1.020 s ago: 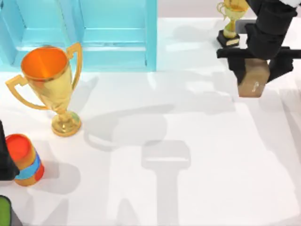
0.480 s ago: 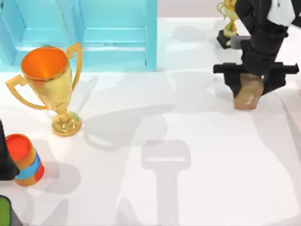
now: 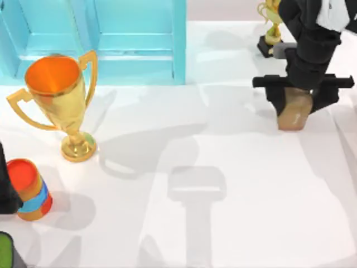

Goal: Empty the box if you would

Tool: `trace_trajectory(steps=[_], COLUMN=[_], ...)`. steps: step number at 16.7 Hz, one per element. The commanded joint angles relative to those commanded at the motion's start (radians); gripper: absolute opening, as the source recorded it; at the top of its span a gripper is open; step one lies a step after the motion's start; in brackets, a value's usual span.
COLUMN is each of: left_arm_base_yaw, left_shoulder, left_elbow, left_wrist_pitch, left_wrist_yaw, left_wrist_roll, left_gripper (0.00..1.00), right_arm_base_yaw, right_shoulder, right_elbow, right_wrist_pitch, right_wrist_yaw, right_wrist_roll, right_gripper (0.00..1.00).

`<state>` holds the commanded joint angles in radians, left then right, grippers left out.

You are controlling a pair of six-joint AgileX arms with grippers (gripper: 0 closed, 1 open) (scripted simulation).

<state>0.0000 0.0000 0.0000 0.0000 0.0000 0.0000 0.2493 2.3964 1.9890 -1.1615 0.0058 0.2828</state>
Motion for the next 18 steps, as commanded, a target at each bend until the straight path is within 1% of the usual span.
trace_trajectory(steps=[8, 9, 18], left_arm_base_yaw=[0.000, 0.000, 0.000], left_shoulder=[0.000, 0.000, 0.000], left_elbow=[0.000, 0.000, 0.000], left_wrist_pitch=[0.000, 0.000, 0.000], left_wrist_yaw=[0.000, 0.000, 0.000], left_wrist_roll=[0.000, 0.000, 0.000], left_gripper=[1.00, 1.00, 1.00], right_arm_base_yaw=[0.000, 0.000, -0.002], right_shoulder=[0.000, 0.000, 0.000], right_elbow=[0.000, 0.000, 0.003], right_wrist_pitch=[0.000, 0.000, -0.003], right_wrist_yaw=[0.000, 0.000, 0.000], right_wrist_roll=[0.000, 0.000, 0.000], right_gripper=[0.98, 1.00, 1.00])
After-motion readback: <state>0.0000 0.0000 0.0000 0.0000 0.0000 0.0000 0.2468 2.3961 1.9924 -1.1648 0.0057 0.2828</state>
